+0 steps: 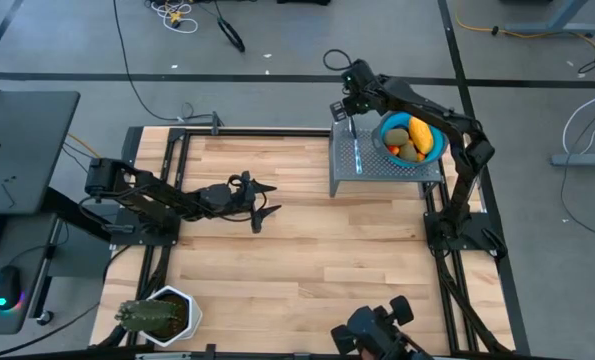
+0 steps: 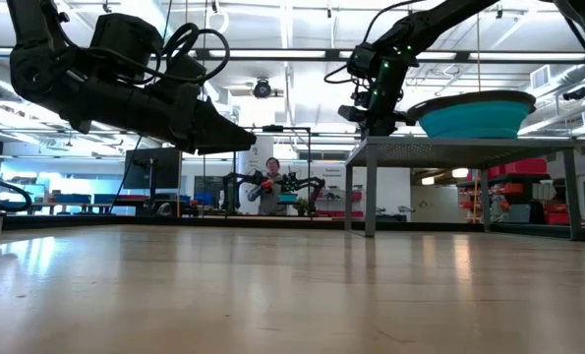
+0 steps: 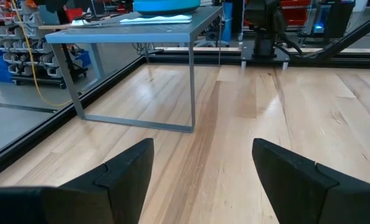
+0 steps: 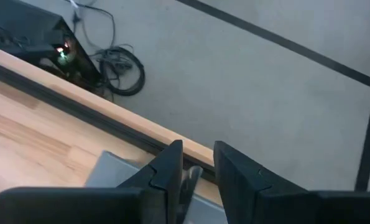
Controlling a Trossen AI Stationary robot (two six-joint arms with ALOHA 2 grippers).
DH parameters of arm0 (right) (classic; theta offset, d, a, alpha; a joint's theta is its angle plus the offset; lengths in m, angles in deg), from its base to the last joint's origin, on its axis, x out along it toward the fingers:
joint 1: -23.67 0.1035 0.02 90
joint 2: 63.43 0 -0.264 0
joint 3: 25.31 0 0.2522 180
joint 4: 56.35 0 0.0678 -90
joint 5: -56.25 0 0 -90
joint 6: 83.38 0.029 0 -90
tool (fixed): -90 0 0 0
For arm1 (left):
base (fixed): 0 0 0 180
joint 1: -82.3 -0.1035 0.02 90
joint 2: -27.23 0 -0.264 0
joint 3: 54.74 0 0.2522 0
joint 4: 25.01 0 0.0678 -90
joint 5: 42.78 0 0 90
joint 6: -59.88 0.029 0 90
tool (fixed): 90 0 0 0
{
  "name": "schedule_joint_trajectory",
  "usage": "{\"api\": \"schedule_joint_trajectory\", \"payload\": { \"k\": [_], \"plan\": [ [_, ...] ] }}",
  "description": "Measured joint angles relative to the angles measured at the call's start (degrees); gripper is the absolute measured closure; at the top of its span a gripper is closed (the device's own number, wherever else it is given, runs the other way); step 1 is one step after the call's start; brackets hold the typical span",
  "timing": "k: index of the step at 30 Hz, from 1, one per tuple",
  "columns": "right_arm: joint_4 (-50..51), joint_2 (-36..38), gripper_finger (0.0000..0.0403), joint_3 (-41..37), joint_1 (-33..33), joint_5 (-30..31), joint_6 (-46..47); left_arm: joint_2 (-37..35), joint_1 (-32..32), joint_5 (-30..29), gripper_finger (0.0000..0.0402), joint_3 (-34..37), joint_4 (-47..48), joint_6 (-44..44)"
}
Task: Pick & Place Fruit
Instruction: Put the blue table knife on the shelf
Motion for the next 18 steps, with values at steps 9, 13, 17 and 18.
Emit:
{"api": "schedule_joint_trajectory", "payload": {
  "k": [9, 13, 17, 18],
  "plan": [
    [-4.0, 0.0, 0.0304, -1.8, 0.0, -3.1, 0.9, 0.0, 0.0, 0.0, 0.0123, 0.0, 0.0, -0.2],
    [-4.8, 0.0, 0.0304, -2.9, -0.3, -2.8, 1.1, 0.0, 0.0, 0.0, 0.0123, 0.0, 0.0, -0.2],
    [-7.3, 0.0, 0.0304, -5.3, -0.8, -3.1, 1.6, 0.0, 0.0, 0.0, 0.0123, 0.0, 0.0, -0.2],
    [-8.0, 0.0, 0.0304, -5.9, -0.8, -3.1, 1.6, 0.0, 0.0, 0.0, 0.0123, 0.0, 0.0, -0.2]
  ]
}}
